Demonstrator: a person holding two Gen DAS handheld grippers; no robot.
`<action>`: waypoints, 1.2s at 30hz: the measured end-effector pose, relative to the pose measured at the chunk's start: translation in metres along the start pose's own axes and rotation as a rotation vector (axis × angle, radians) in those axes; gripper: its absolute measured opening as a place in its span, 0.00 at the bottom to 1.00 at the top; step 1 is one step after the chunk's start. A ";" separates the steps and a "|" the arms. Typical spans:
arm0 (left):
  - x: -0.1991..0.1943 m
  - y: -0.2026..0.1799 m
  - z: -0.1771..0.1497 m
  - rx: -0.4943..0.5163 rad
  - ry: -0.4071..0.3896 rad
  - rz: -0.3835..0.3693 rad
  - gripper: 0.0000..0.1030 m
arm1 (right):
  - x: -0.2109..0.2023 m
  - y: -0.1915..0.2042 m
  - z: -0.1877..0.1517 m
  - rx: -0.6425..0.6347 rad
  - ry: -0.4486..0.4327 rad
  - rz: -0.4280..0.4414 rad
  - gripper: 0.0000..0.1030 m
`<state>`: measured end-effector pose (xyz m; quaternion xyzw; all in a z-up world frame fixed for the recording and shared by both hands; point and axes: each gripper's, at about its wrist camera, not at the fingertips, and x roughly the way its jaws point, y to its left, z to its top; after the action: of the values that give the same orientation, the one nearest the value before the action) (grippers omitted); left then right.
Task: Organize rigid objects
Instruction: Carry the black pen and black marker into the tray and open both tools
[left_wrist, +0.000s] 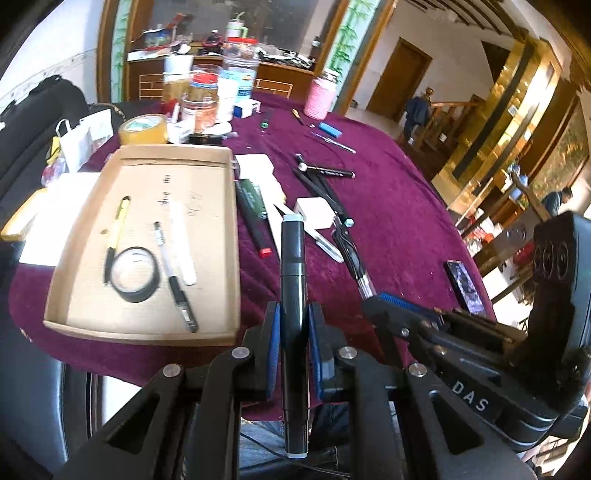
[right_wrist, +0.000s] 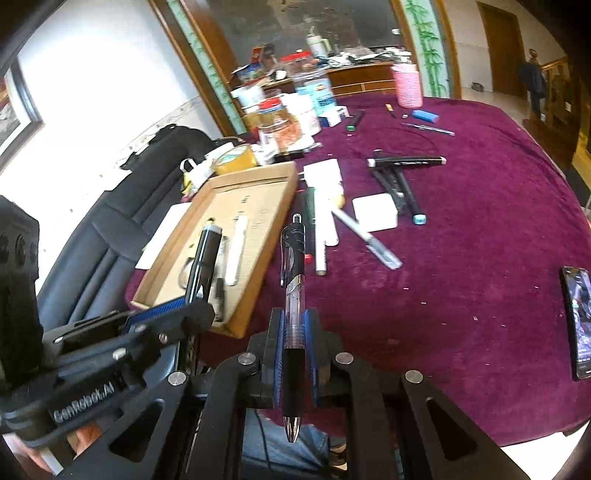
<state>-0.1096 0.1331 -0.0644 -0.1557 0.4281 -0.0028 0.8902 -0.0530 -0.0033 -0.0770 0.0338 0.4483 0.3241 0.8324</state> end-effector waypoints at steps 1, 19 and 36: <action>-0.003 0.005 0.001 -0.011 -0.004 -0.001 0.14 | 0.000 0.003 0.000 -0.007 0.001 0.009 0.10; 0.011 0.113 0.054 -0.218 -0.018 0.081 0.14 | 0.073 0.033 0.043 -0.068 0.112 0.122 0.10; 0.095 0.184 0.118 -0.294 0.045 0.136 0.14 | 0.188 0.051 0.106 -0.051 0.242 0.115 0.10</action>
<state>0.0170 0.3277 -0.1191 -0.2547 0.4532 0.1165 0.8463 0.0754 0.1694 -0.1324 -0.0009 0.5346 0.3842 0.7527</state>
